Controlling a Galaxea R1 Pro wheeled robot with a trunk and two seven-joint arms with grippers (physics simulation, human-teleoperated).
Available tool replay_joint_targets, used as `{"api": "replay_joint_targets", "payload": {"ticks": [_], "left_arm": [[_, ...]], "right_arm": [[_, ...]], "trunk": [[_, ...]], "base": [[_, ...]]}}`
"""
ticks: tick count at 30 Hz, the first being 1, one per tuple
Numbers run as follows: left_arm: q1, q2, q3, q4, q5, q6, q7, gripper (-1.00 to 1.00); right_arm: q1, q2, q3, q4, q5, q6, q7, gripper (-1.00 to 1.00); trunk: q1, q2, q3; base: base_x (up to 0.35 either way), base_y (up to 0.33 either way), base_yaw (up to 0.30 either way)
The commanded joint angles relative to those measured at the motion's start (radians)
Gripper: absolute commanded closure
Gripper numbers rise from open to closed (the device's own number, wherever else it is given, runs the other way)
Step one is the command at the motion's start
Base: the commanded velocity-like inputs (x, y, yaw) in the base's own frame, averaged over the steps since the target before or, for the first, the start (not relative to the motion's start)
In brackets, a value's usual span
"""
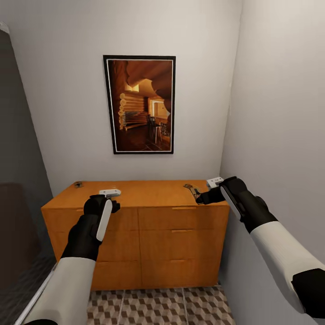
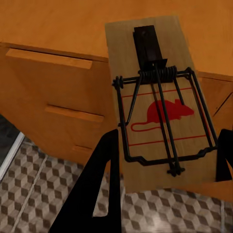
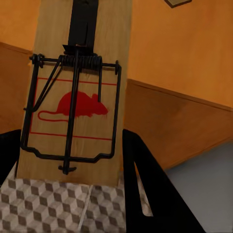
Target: Take the four mousetraps from the cabinet in the bathroom and place them on the bathroom floor. Make sure all four end up on the same floor surface, and ensure that at least two of them are either under or directly next to the same bathroom sink.
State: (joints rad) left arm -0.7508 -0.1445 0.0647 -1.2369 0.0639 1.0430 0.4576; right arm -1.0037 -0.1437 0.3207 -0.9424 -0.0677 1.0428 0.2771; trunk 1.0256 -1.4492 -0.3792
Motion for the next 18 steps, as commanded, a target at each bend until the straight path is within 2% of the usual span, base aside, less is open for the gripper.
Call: {"api": "replay_joint_targets", "payload": {"ticks": [1,7,14,18], "left_arm": [[-0.001,0.000,0.001,-0.001,0.005,0.003,0.007,1.00],[-0.001,0.001,0.001,-0.001,0.005,0.002,-0.012,1.00],[-0.001,0.014,0.000,-0.002,-0.001,0.001,-0.074,1.00],[0.001,0.039,-0.001,-0.003,-0.002,-0.001,-0.108,1.00]], "right_arm": [[-0.001,0.000,0.003,-0.001,-0.009,0.004,-0.005,1.00],[-0.001,0.003,0.003,0.000,-0.010,0.000,-0.009,1.00],[-0.001,0.004,0.003,0.006,-0.012,-0.076,-0.009,1.00],[-0.001,0.005,0.004,0.008,-0.012,-0.091,-0.009,1.00]], "trunk": [[-0.001,-0.001,-0.001],[-0.001,-0.001,-0.001],[-0.001,-0.001,-0.001],[-0.001,-0.001,-0.001]], "base": [[-0.346,0.000,0.000],[-0.283,0.000,0.000],[-0.180,0.000,0.000],[-0.066,0.000,0.000]]}}
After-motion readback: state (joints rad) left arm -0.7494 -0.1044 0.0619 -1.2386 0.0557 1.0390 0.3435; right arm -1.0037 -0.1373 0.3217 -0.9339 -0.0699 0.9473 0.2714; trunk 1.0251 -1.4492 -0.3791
